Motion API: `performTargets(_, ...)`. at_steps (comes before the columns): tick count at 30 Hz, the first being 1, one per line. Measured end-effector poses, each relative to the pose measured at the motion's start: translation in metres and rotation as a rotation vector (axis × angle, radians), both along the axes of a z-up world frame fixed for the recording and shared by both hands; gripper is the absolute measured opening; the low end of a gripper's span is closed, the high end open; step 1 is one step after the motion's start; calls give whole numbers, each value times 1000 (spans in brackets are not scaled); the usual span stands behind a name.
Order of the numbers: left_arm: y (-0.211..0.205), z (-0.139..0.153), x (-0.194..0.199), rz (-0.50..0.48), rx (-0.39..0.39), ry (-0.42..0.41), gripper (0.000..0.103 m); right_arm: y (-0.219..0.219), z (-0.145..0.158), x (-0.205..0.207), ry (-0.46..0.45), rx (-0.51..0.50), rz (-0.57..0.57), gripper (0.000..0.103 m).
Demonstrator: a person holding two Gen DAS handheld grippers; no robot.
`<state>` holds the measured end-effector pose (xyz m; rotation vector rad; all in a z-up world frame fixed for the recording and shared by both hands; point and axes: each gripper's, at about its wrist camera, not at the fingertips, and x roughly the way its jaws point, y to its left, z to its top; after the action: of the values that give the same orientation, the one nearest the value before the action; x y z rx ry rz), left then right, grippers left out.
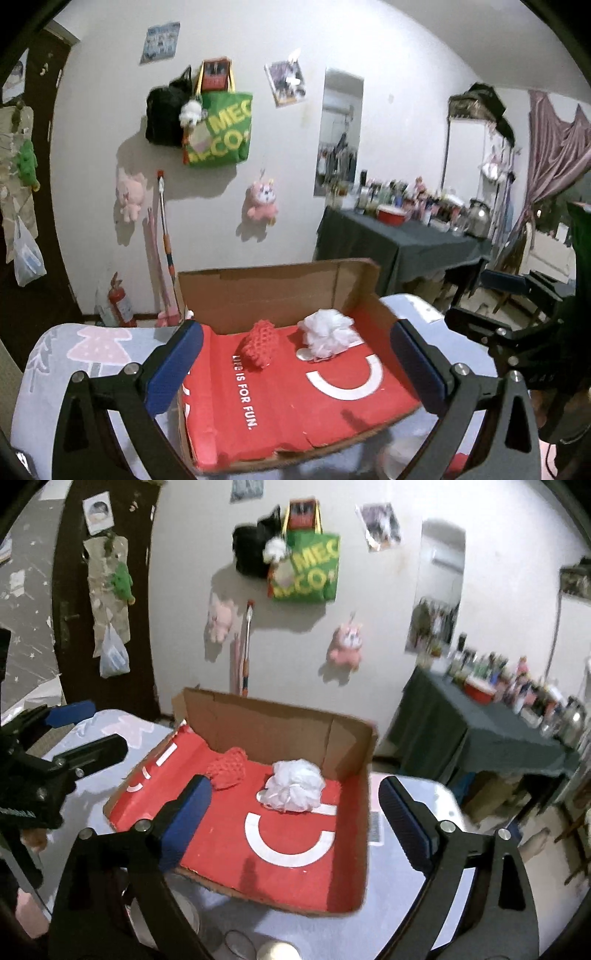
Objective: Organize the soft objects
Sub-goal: 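Open both tools to release the scrubber and puff in the box, withdraw, then move both tools back toward the remaining items on the blanket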
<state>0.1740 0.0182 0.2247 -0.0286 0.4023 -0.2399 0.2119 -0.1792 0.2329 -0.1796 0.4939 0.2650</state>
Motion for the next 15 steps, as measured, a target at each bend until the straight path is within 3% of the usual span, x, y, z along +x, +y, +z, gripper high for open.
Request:
performTargets(5, -2, 5, -49, 12, -21, -90, 103, -2, 5, -60, -129, -12, -11, 97)
performTargets(15, -11, -23, -134, 45, -33, -190, 103, -11, -20, -153, -245, 38, -32, 99)
